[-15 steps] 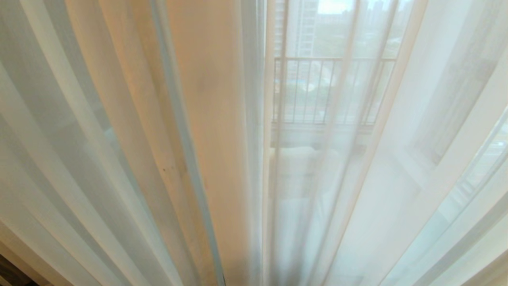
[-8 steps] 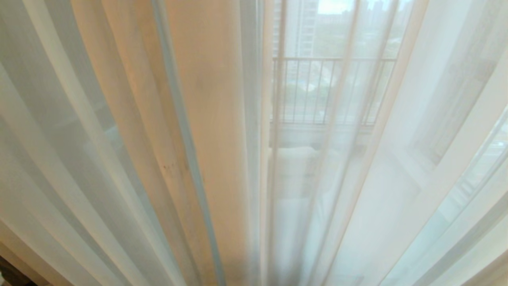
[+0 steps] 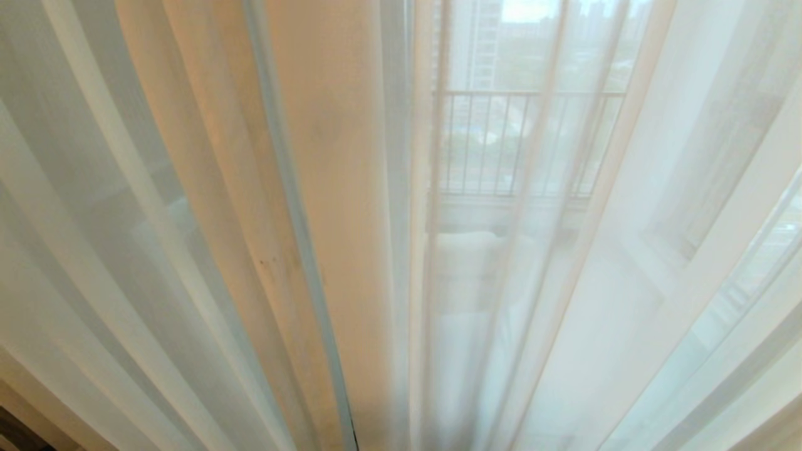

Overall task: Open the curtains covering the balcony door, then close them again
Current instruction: Close the outer curtains on both sides

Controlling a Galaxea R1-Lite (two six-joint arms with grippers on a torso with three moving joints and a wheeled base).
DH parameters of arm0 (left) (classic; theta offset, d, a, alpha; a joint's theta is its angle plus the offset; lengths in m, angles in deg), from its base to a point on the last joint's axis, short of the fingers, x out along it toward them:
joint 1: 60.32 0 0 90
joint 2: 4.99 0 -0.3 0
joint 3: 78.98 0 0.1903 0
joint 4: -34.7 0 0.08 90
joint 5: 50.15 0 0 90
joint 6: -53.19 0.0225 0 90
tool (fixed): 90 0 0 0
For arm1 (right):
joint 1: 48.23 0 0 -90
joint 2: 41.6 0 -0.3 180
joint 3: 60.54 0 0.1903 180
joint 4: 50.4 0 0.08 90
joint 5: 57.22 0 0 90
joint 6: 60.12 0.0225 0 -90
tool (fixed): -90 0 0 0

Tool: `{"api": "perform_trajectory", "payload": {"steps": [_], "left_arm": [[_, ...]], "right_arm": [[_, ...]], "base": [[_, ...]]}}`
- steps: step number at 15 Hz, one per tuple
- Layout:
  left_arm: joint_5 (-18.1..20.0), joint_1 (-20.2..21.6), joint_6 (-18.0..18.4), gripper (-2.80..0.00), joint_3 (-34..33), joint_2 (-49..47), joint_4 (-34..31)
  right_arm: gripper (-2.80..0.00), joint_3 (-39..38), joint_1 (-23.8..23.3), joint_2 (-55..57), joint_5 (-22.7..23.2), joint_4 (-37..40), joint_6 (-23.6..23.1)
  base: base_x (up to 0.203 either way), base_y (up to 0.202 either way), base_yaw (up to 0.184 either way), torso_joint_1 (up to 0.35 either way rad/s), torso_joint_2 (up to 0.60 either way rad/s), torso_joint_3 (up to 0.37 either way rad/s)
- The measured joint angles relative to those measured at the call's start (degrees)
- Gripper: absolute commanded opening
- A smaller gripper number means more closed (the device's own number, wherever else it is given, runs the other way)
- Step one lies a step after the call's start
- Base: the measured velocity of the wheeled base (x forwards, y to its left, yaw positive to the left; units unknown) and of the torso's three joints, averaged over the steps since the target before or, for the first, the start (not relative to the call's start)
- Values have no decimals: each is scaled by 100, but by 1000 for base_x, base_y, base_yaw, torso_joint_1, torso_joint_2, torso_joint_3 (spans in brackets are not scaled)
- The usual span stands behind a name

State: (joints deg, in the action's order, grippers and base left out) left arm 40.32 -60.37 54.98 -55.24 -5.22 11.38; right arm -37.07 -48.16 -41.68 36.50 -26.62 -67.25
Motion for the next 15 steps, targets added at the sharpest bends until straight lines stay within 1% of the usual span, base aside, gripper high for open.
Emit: {"api": "perform_trajectory", "payload": {"steps": [15], "left_arm": [[1, 2, -1, -280, -37, 19, 2]], "right_arm": [[-280, -2, 0, 0, 2, -1, -2]], "base": [[0, 0, 0, 0, 0, 0]]}}
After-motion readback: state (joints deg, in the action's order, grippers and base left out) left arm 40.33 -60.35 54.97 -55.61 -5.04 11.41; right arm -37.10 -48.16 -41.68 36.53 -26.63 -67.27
